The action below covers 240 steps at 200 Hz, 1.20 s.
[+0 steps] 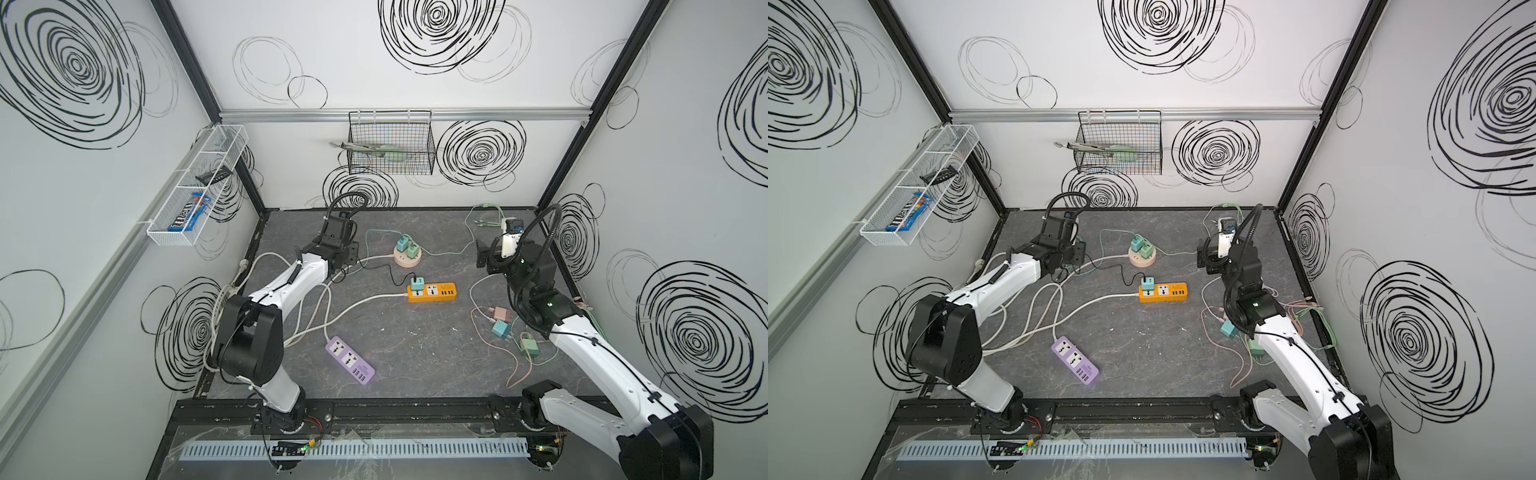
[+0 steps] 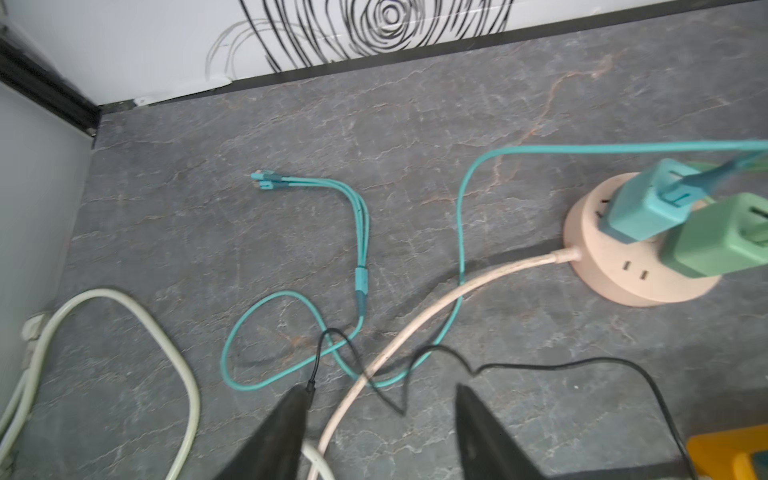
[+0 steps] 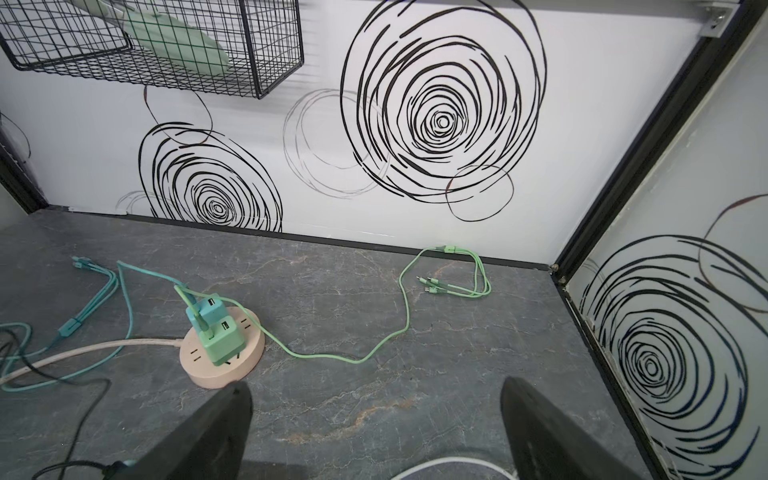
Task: Insert the plug
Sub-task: 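Raise the right gripper and move it to the teal charger with white cable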
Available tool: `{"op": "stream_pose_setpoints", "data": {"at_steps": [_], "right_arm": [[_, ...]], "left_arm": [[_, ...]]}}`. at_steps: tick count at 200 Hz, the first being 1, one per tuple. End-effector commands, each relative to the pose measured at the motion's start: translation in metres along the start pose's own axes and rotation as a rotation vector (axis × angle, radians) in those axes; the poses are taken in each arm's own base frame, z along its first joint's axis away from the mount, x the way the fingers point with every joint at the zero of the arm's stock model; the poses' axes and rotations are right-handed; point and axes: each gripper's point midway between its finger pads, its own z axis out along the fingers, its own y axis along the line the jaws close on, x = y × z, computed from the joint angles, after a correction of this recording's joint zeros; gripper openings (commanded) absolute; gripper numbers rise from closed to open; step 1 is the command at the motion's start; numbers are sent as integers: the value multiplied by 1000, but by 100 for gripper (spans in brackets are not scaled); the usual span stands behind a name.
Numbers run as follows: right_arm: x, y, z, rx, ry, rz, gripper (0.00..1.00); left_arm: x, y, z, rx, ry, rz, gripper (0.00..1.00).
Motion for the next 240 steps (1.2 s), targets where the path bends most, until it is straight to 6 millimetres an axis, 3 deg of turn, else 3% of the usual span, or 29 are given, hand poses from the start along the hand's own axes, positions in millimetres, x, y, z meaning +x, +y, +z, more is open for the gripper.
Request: {"op": "stream_pose_setpoints", "data": {"at_steps": [1, 66, 122, 148, 183, 240], "right_arm": [[-7, -4, -4, -24, -41, 116, 97], [19, -7, 3, -13, 53, 253, 97], [81, -5, 8, -16, 308, 329, 97], [107, -8, 2, -25, 399, 356, 97], [141, -27, -12, 50, 521, 462, 97], [198, -57, -43, 182, 672, 609, 97]], "left_arm": [[-13, 19, -15, -95, -51, -47, 98], [-27, 13, -52, -8, -182, -104, 96], [-40, -3, -72, 31, -275, -107, 96], [-42, -7, -76, 38, -303, -97, 96], [-44, -13, -82, 86, -335, -110, 96], [-42, 1, -81, 12, -343, -144, 96]]}}
